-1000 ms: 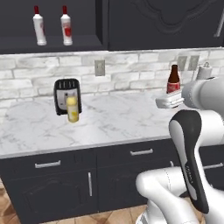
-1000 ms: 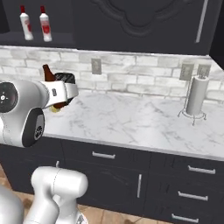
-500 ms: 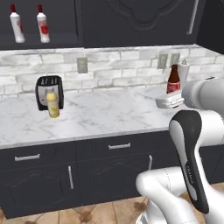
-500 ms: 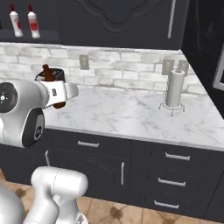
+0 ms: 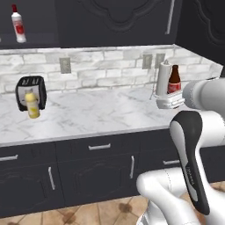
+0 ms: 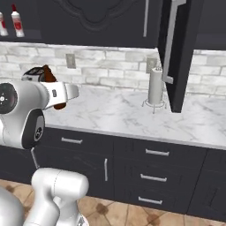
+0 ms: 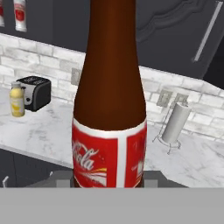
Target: Sort all alcoholic drinks to one cabinet, and non-alcoholic drinks to the other.
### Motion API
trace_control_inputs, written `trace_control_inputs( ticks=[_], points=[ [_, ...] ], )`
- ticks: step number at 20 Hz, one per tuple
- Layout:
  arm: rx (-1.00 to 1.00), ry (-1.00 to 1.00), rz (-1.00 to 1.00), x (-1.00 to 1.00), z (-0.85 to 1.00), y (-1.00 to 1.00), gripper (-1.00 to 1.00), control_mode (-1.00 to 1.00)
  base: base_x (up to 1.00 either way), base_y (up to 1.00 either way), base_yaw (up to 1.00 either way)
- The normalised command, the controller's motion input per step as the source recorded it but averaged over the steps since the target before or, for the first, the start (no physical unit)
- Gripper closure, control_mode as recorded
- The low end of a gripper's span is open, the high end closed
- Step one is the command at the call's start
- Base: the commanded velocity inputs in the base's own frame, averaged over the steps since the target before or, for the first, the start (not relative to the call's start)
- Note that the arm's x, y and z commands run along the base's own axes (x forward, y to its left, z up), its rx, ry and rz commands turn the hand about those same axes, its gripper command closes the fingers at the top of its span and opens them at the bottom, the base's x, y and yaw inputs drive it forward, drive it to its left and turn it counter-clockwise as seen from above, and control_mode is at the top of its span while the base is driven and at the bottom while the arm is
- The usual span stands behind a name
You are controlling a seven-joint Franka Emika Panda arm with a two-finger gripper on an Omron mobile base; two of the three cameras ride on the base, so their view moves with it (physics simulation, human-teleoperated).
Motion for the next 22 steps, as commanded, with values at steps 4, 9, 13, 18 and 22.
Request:
trace_control_inputs(
  ticks=[4,9,13,18,22],
  points=[
    [0.00,0.00,0.00,0.00,0.00,0.00,1.00,1.00,-0.23,-0.49,0.00],
    [0.00,0.00,0.00,0.00,0.00,0.00,1.00,1.00,-0.41,-0.21,0.00],
    [0.00,0.00,0.00,0.00,0.00,0.00,1.00,1.00,-0.56,-0.22,0.00],
    [0.00,0.00,0.00,0.00,0.00,0.00,1.00,1.00,-0.48,-0.35,0.00],
    [0.00,0.00,0.00,0.00,0.00,0.00,1.00,1.00,-0.52,-0.47,0.00]
  ],
)
